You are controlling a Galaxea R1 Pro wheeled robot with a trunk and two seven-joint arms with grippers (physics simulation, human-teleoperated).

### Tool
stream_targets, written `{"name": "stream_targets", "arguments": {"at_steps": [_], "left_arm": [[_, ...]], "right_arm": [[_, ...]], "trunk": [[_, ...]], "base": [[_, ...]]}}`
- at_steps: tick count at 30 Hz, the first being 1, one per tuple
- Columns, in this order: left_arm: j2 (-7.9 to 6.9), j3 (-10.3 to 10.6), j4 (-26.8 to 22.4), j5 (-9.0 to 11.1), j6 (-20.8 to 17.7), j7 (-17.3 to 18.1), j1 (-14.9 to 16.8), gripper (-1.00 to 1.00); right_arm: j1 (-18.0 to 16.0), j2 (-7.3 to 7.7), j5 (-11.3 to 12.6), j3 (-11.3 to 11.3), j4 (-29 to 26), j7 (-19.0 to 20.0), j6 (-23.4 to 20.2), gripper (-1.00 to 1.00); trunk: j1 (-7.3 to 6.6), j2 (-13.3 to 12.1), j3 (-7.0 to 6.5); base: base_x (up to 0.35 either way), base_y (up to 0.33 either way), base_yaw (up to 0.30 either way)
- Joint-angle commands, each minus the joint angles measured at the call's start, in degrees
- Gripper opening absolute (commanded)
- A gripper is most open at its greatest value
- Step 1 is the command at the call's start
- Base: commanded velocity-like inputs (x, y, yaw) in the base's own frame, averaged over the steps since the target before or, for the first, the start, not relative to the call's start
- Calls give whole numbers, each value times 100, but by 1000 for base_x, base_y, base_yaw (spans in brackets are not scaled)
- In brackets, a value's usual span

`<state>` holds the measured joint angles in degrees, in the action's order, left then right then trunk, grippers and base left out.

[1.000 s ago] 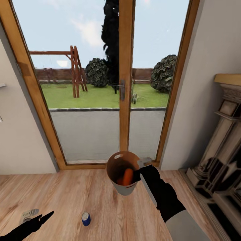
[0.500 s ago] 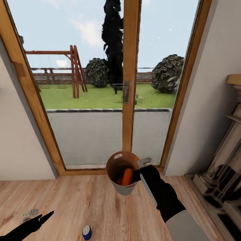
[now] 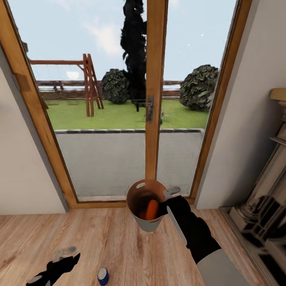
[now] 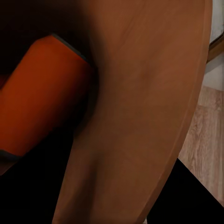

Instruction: Put the three can of soda from the living room inside the tash can in the kitchen.

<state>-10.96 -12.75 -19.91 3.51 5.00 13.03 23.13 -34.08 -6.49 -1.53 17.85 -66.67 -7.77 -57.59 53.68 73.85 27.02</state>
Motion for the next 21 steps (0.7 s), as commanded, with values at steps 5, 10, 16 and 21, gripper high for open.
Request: {"name": "stream_targets", "arguments": {"at_steps": [5, 10, 16, 21], "left_arm": [[508, 329, -81, -586, 5, -546, 5, 100], [626, 391, -201, -672, 0, -637, 6, 100], [659, 400, -345, -686, 18, -653, 4, 100], [661, 398, -417, -691, 24, -659, 4, 100]], "right_arm": [[-4, 6, -2, -1, -2, 13, 2, -100], [-4, 7, -5, 7, 3, 13, 2, -100], [-3, 7, -5, 8, 5, 13, 8, -100], [-3, 7, -5, 12, 5, 13, 10, -100]], "trunk": [[0, 1, -1], [0, 1, -1], [0, 1, -1], [0, 1, -1]], "base": [[0, 0, 0], [0, 0, 0], [0, 0, 0], [0, 0, 0]]}}
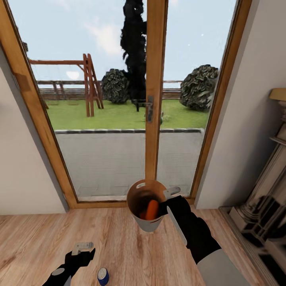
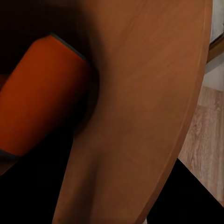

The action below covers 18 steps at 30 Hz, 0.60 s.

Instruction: Put the three can of soda from the living room inside the tash can in the kitchen.

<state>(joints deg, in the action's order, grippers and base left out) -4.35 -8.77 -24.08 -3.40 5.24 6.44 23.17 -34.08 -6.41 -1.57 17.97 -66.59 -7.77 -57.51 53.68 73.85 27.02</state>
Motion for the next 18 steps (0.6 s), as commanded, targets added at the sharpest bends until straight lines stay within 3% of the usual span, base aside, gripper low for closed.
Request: {"name": "stream_targets", "arguments": {"at_steps": [1, 10, 18], "left_arm": [[-1, 0, -16, -1, 1, -1, 0, 100], [-5, -10, -74, -2, 3, -3, -3, 100], [-12, -11, -79, -3, 8, -3, -5, 100]], "right_arm": [[-3, -1, -1, 1, -3, 12, 2, -100], [-3, -1, -1, 4, -2, 12, 3, -100], [-3, -1, -1, 5, 4, 12, 3, -100]], "trunk": [[0, 1, -1], [0, 1, -1], [0, 1, -1]], "base": [[0, 0, 0], [13, 0, 0], [196, 0, 0]]}}
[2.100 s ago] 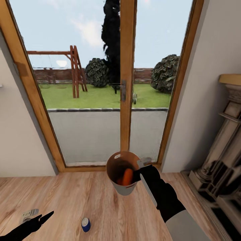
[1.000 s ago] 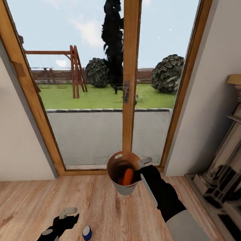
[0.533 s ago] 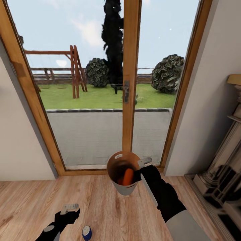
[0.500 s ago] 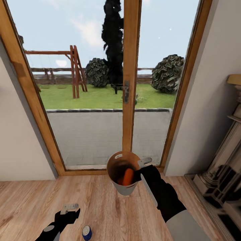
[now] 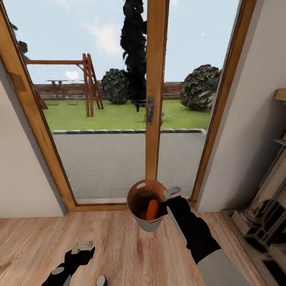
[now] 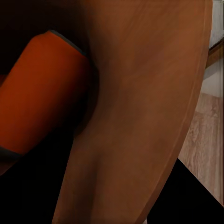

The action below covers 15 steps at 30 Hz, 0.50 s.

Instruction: Put the three can of soda from the living room inside the tash can in the kitchen.

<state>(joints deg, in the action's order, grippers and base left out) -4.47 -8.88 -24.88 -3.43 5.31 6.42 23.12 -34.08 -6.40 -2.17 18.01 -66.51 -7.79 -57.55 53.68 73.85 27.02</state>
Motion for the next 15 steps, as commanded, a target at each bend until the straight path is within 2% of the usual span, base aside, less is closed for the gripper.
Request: {"name": "stream_targets", "arguments": {"at_steps": [1, 4, 10, 15], "left_arm": [[0, 0, 1, 0, 2, 0, 0, 100], [-1, 0, 0, 0, 4, 0, 1, 100], [-1, 0, 0, 0, 5, 4, 5, 100], [-1, 0, 0, 0, 5, 2, 2, 100]], "right_arm": [[-3, -1, 59, 1, -3, 14, 7, -100], [-3, -1, 59, 1, -2, 14, 7, -100], [-3, -1, 67, 1, -9, 14, -4, -100], [-3, -1, 68, -6, -10, 14, -15, -100]], "trunk": [[0, 0, -1], [0, 0, -1], [0, 0, -1], [0, 0, -1]], "base": [[64, 0, 0], [17, 0, 0], [197, 0, 0], [47, 0, 0]]}}
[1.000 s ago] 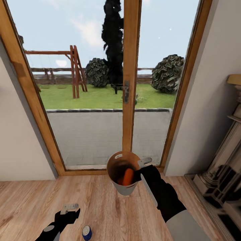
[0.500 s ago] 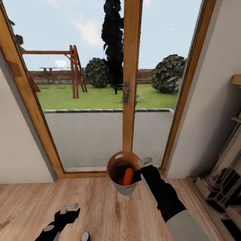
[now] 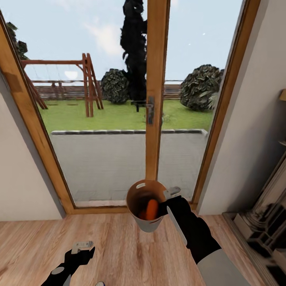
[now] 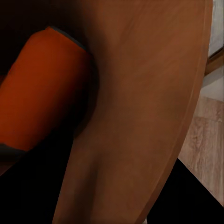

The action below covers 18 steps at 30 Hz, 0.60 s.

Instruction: Put the three can of soda from the living room inside the tash can in the kitchen.

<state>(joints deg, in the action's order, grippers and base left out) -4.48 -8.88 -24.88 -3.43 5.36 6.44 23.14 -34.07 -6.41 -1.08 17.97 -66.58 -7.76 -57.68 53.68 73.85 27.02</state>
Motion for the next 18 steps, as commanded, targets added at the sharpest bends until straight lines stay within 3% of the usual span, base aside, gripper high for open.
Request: {"name": "stream_targets", "arguments": {"at_steps": [1, 18], "left_arm": [[0, 0, 0, 0, 0, 0, 1, 100], [0, 0, 0, 0, 0, 6, -1, 100]], "right_arm": [[-3, -1, -41, -2, -3, 12, -3, -100], [-3, -1, -48, -4, -4, 12, -6, -100]], "trunk": [[0, 0, -1], [0, 0, -1]], "base": [[18, 0, 0], [3, 0, 0]]}}
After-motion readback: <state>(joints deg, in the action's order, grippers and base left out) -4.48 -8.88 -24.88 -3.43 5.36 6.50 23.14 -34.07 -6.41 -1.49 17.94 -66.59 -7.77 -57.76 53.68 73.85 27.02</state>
